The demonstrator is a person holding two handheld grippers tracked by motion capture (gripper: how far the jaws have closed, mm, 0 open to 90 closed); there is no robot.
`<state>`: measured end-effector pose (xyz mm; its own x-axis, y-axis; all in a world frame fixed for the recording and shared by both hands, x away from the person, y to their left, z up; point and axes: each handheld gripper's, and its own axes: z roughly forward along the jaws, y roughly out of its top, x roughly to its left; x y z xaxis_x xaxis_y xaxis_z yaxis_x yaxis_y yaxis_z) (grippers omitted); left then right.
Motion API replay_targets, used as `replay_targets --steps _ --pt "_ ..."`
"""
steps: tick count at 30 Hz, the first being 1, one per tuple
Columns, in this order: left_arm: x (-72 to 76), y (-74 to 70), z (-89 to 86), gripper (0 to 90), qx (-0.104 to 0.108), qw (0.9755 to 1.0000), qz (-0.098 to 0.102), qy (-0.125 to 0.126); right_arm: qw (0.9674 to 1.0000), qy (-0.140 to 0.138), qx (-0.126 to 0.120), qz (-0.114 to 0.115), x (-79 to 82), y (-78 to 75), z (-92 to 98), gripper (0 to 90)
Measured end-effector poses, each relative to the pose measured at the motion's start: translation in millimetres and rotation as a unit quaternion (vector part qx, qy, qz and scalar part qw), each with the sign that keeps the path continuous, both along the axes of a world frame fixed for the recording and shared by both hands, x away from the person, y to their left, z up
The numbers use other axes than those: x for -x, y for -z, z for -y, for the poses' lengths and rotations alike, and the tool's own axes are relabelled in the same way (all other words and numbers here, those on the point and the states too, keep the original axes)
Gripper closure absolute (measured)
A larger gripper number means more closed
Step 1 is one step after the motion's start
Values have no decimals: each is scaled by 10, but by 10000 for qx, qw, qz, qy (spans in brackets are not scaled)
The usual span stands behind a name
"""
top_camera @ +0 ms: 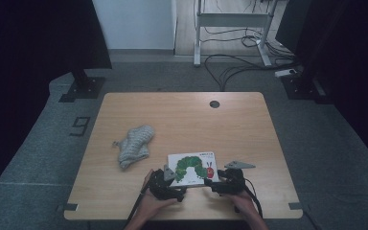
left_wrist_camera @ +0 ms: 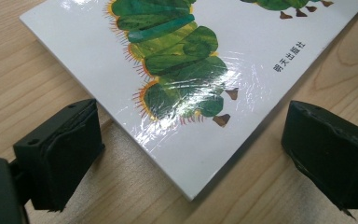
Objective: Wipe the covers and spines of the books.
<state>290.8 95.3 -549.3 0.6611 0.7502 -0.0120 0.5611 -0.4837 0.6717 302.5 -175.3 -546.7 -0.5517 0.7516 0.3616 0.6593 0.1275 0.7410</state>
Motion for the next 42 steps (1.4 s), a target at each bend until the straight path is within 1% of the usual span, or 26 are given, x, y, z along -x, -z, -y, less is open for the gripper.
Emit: replay_targets --steps 7,11,12,17,19,22,23,24,27,31,35,39,42 --pt "1 0 0 55 -2 10000 3 -2 9995 46 -301 -45 -2 -39 53 233" --pt "1 0 2 54 -9 10000 3 -1 9992 96 -386 -25 7 -66 60 240" --pt "1 -1 2 53 -12 10000 -1 0 9991 104 -403 13 8 -73 60 241" --pt "0 -1 9 46 -16 10000 -8 -20 9991 95 -415 88 25 -124 59 240" --pt "-2 -3 4 45 30 10000 -32 -31 9989 94 -437 128 31 -141 56 239" --pt "-11 -6 -7 40 157 9998 -94 -59 9989 84 -428 185 40 -165 52 241" --pt "-17 -7 -4 32 199 9997 -128 -71 9988 88 -405 256 43 -168 46 242" --pt "-22 -11 -3 22 194 9997 -143 -61 9989 88 -366 281 51 -178 40 241" --pt "-38 -11 -1 17 192 9997 -153 -75 9988 108 -349 329 58 -193 29 240" --pt "-54 -13 8 17 192 9996 -157 -166 9986 109 -389 339 63 -212 22 240" --pt "-69 -15 -4 36 310 9989 -168 -294 9986 85 -374 353 60 -210 18 241" --pt "-69 -14 -6 36 323 9989 -169 -307 9989 68 -329 332 58 -201 15 244" --pt "-71 -14 -10 36 348 9988 -175 -306 9988 47 -345 331 37 -187 29 260"
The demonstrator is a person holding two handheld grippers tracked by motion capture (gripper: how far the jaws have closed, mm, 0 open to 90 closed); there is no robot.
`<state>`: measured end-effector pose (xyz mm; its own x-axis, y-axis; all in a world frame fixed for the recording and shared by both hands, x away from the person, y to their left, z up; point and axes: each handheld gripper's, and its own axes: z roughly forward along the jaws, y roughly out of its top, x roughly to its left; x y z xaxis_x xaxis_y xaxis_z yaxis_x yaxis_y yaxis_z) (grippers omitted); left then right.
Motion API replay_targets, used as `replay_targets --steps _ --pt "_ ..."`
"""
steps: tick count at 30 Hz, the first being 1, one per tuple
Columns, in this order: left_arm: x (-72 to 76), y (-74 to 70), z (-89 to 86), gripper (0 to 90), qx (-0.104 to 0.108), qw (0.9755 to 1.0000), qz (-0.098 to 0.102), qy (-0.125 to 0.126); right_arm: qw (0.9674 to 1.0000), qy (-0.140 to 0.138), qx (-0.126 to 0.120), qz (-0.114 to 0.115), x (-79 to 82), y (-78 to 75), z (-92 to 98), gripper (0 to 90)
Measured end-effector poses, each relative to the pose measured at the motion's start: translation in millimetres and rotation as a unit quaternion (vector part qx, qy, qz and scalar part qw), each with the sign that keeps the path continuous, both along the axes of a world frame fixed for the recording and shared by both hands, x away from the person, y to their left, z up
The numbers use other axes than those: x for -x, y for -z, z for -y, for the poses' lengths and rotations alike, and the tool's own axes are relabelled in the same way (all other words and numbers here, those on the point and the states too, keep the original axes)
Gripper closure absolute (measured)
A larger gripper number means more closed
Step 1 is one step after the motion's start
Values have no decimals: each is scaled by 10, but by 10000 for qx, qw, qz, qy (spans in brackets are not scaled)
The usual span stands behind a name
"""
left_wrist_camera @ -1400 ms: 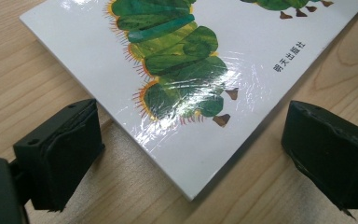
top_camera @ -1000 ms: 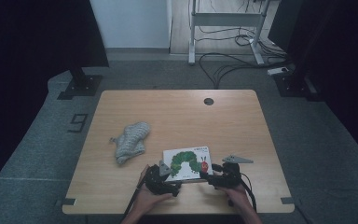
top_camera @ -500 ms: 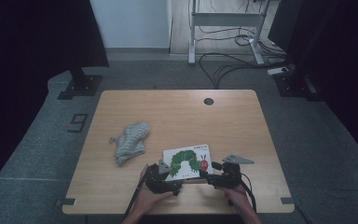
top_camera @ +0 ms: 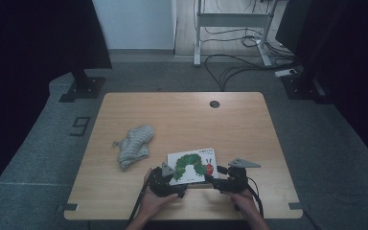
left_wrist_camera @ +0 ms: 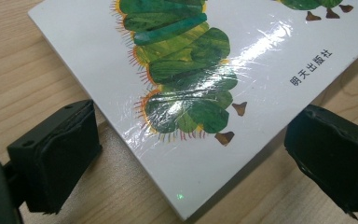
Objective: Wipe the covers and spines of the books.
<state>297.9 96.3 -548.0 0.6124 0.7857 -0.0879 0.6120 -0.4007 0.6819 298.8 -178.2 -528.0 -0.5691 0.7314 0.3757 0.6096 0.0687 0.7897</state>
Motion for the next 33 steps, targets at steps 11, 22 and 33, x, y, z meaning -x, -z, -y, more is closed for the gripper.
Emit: replay_targets --steps 11,22,33 --pt "1 1 7 38 -26 10000 8 -7 9999 -41 -11 -124 -129 89 50 313" --pt "9 -1 7 37 -17 10000 -7 -16 9993 -214 71 -302 -410 143 -22 389" --pt "6 -2 15 33 -60 10000 -8 -9 9991 -225 30 -362 -582 165 -22 416"
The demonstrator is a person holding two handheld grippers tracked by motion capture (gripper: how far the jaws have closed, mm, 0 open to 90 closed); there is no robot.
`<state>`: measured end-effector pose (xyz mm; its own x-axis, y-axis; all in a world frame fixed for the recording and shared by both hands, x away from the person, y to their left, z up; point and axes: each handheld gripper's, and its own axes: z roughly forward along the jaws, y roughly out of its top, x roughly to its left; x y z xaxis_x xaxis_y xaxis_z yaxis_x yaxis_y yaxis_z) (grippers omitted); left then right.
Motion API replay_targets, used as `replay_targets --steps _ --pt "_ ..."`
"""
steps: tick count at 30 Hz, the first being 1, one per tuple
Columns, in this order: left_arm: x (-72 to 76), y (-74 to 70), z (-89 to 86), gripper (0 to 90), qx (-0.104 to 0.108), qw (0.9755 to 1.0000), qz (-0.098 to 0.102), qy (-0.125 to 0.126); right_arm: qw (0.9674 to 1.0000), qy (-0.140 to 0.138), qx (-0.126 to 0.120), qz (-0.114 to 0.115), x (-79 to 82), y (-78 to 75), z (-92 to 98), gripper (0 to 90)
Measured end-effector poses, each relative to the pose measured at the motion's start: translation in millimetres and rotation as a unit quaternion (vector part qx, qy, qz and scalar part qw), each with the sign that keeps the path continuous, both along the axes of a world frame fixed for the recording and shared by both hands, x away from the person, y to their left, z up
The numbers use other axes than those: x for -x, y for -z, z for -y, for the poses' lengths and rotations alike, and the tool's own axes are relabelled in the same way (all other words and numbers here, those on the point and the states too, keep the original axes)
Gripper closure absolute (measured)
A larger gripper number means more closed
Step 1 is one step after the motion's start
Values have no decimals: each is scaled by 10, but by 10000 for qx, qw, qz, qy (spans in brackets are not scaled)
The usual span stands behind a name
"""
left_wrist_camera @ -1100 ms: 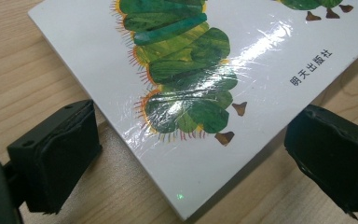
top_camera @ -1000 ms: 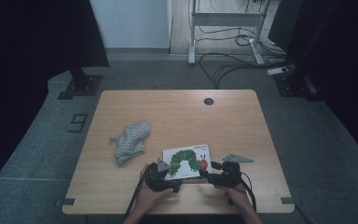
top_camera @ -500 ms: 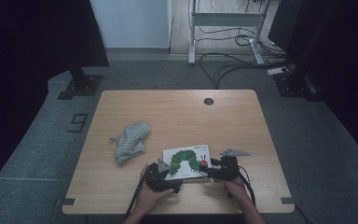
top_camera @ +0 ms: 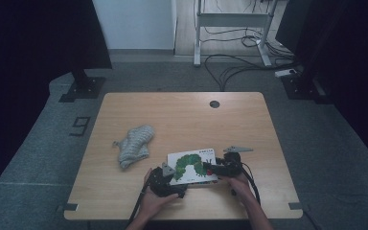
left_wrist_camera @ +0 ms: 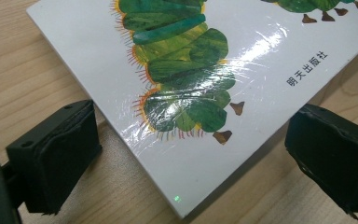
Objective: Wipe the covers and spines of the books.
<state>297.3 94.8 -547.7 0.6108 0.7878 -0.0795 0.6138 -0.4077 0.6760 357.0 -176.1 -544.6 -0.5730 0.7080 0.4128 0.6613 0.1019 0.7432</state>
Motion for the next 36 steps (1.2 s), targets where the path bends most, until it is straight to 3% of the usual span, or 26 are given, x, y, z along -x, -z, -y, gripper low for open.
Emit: replay_targets --steps 16,22,32,36 --pt "-6 -32 -47 63 -15 9998 -123 145 9995 -131 -269 -77 16 -8 65 552" --pt "-12 -70 -118 85 109 9994 -208 263 9993 -159 -317 -74 24 -20 88 588" --pt "-75 -83 -182 97 335 9992 -205 107 9994 -190 -268 -49 29 -21 93 598" --pt "-83 -77 -182 90 331 9991 -220 123 9995 -184 -248 -17 33 -22 88 602"
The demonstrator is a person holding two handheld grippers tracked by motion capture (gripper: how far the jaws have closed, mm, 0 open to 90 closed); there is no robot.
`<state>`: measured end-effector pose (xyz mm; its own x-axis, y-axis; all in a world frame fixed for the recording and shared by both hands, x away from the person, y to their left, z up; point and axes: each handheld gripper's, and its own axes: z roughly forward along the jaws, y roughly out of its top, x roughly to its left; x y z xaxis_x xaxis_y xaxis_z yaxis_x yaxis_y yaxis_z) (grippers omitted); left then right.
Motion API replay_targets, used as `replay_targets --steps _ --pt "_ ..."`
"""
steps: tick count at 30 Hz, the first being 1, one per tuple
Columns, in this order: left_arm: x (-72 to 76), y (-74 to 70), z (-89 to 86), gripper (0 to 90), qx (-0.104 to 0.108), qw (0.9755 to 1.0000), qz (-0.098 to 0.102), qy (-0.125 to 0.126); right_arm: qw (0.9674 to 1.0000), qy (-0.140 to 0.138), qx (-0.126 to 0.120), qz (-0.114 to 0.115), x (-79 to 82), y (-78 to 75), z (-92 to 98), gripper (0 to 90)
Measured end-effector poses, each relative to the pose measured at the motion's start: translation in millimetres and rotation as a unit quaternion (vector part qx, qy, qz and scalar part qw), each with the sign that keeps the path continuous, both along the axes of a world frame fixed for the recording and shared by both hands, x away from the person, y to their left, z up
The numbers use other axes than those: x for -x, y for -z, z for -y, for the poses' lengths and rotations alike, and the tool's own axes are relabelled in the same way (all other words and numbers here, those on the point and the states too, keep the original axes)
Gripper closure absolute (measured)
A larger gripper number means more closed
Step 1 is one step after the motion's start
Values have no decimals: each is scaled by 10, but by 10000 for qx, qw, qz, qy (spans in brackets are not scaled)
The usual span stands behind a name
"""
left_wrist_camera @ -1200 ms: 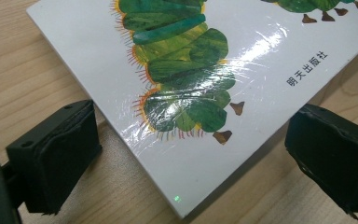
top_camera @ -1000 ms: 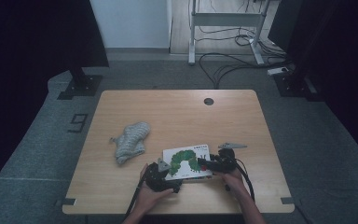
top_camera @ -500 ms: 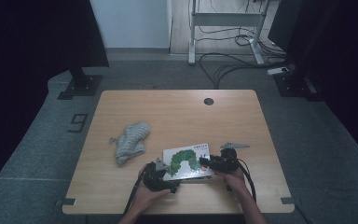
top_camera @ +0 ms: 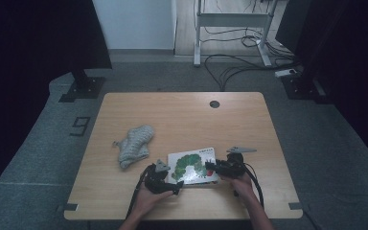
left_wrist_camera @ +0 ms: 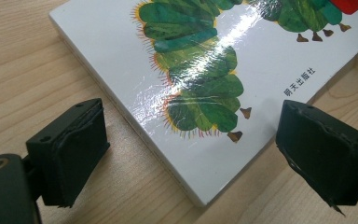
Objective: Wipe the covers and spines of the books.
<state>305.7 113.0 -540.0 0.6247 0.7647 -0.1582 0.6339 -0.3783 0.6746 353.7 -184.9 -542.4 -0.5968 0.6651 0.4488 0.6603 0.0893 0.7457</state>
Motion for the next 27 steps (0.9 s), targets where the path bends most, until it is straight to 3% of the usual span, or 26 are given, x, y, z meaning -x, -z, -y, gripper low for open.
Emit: replay_targets --steps 14,27 --pt "-27 27 -2 78 16 9999 -89 48 10000 -38 51 54 21 -19 4 627" --pt "-34 27 -10 76 54 9999 -110 75 9997 -140 -79 204 71 -74 15 690"
